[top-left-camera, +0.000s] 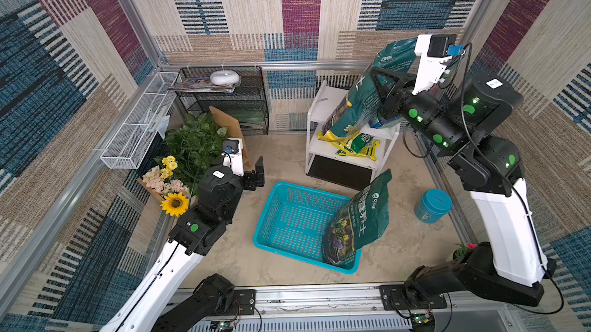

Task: Take down the fertilizer bag from the shelf
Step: Pick up the fertilizer bag from the shelf, then place the fertilizer bag in the storage box.

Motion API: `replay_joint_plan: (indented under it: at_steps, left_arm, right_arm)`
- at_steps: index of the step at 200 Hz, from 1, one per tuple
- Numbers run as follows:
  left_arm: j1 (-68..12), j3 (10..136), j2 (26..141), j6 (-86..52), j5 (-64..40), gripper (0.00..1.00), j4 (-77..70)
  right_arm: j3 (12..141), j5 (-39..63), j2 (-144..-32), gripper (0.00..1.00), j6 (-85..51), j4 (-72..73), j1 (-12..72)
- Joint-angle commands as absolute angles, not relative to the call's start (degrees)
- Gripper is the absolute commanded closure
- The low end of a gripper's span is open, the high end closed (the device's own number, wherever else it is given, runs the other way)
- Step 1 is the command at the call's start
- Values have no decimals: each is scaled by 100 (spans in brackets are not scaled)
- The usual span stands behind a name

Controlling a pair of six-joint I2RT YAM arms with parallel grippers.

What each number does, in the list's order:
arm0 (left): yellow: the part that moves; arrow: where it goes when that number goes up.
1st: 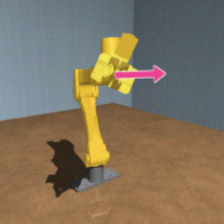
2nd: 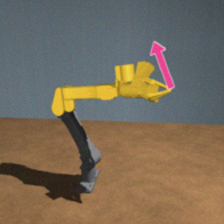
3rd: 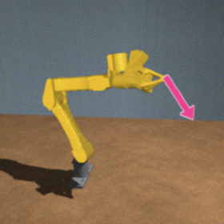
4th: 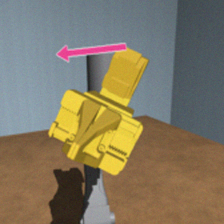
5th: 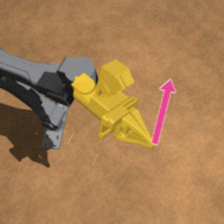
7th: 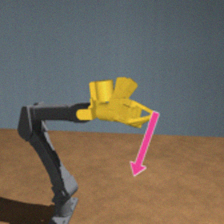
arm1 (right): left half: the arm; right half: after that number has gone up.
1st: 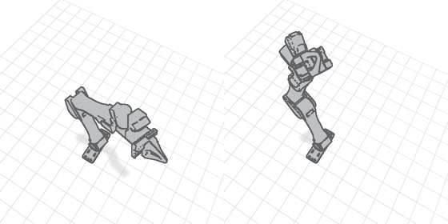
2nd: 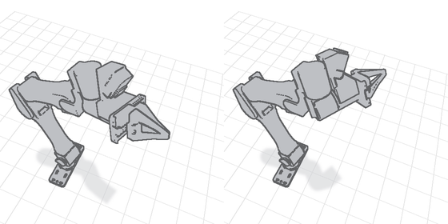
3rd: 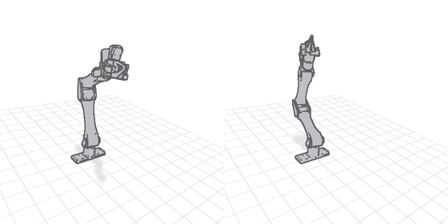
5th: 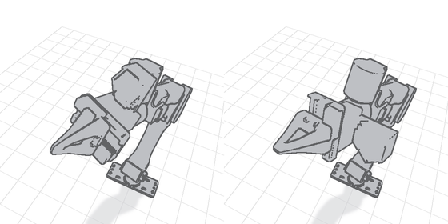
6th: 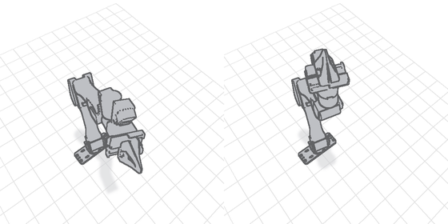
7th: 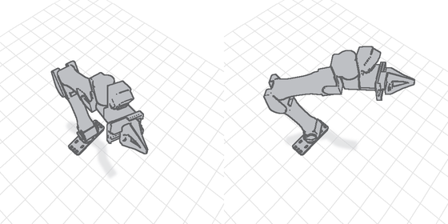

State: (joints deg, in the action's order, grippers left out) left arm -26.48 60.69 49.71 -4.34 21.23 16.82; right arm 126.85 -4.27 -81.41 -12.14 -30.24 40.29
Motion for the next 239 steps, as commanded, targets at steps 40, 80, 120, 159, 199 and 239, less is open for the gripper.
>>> replay_joint_plan:
  at_steps: [40,80,120,159,199,239]
  left_arm:
    - [-2293,6082,4942,-573,2122,6,1687]
    - [-2268,6073,4922,-571,2074,6,1660]
    - [-2258,6056,4888,-545,2083,6,1653]
    - [-2253,6038,4832,-554,2074,6,1653]
    - [-2225,6038,4828,-554,2145,6,1652]
    - [-2127,6058,4852,-580,2107,6,1675]
  right_arm:
    - [11559,-858,-7588,100,-1098,-2470,5032]
    - [11397,-1741,-7451,100,-697,-2236,6175]
    - [12050,-3348,-8008,100,223,-2093,7926]
    - [11487,-4333,-8039,100,703,-1353,8412]
    - [10175,-4272,-7448,100,310,-874,8411]
    - [9079,-4289,-6951,100,-91,-653,8412]
